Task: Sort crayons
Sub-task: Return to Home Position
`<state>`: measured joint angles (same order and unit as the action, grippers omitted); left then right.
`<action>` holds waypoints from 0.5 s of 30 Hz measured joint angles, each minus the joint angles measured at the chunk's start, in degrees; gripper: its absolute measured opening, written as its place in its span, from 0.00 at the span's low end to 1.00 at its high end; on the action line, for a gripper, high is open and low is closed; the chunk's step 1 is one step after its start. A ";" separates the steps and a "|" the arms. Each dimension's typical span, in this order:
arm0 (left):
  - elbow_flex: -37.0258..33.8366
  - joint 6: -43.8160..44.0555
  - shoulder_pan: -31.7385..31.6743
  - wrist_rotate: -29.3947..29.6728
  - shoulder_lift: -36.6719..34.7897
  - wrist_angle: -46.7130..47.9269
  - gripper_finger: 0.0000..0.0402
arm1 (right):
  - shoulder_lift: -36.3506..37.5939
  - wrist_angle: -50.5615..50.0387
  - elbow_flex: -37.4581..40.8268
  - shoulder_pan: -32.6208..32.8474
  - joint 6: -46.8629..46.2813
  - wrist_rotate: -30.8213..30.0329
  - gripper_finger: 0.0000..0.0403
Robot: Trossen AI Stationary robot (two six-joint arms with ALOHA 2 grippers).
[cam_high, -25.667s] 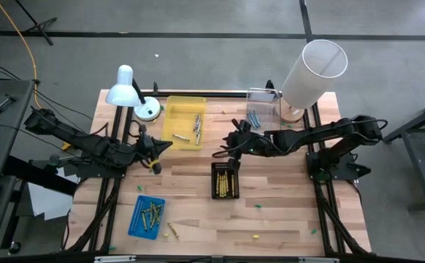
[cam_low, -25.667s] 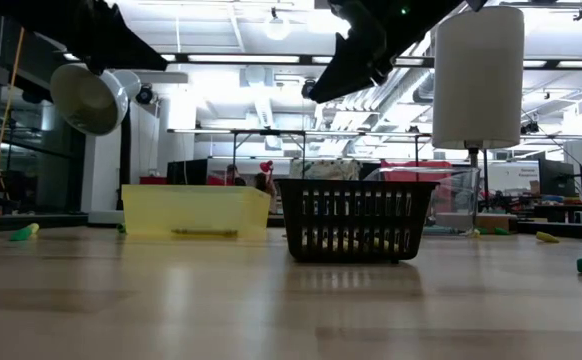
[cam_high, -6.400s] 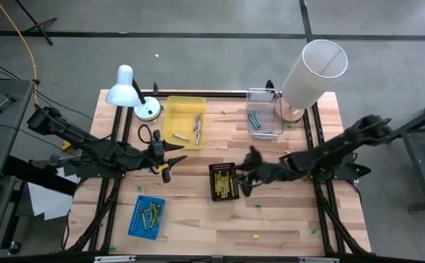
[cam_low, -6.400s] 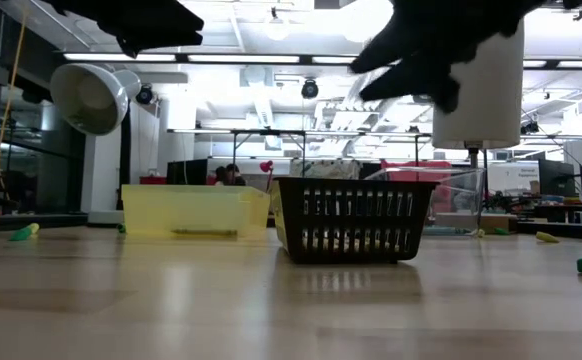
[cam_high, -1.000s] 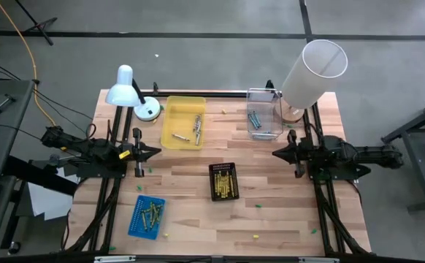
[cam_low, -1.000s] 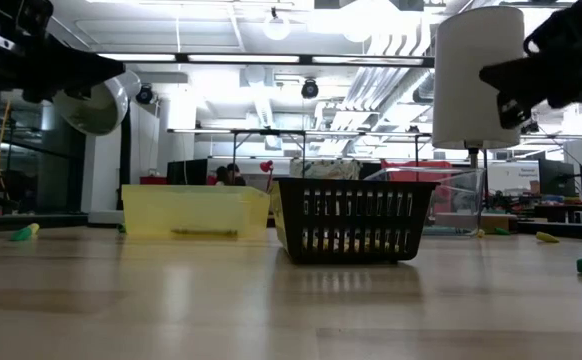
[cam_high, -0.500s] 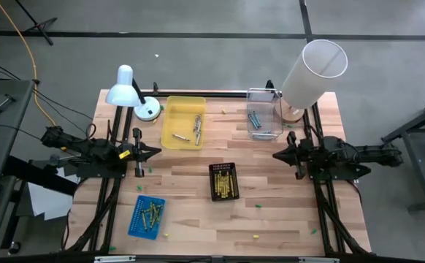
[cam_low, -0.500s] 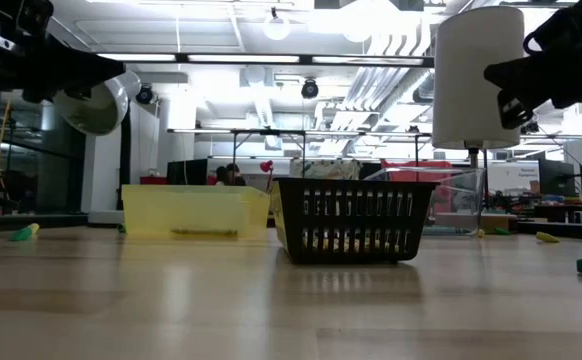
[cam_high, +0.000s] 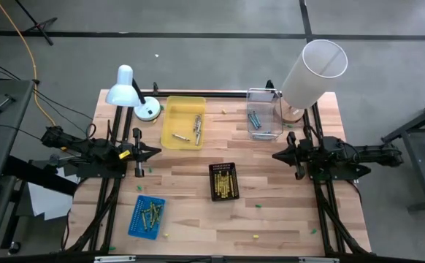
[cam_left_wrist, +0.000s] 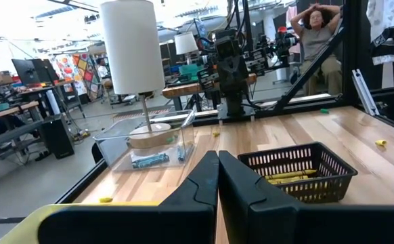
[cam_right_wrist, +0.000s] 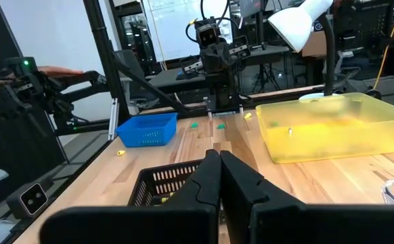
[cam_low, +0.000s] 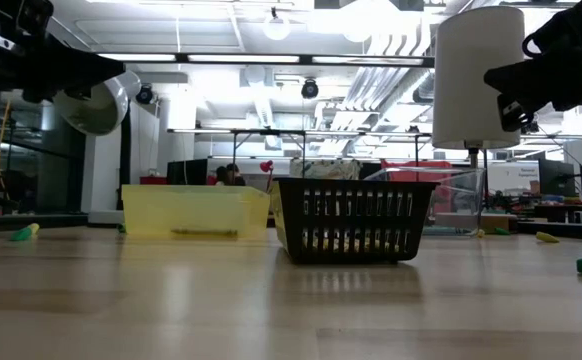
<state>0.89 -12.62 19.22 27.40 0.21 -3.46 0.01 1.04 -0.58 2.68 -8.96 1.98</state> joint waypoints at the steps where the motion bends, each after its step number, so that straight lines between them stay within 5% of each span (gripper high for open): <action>1: 0.00 0.00 0.00 0.00 -0.02 0.00 0.00 | 0.00 0.00 0.00 0.00 0.01 0.00 0.00; 15: 0.00 0.00 0.00 0.00 0.00 0.00 0.00 | -0.81 -0.09 0.02 0.00 0.01 -0.02 0.00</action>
<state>0.89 -12.62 19.22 27.40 0.21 -3.46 -0.80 0.95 -0.56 2.68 -8.95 1.95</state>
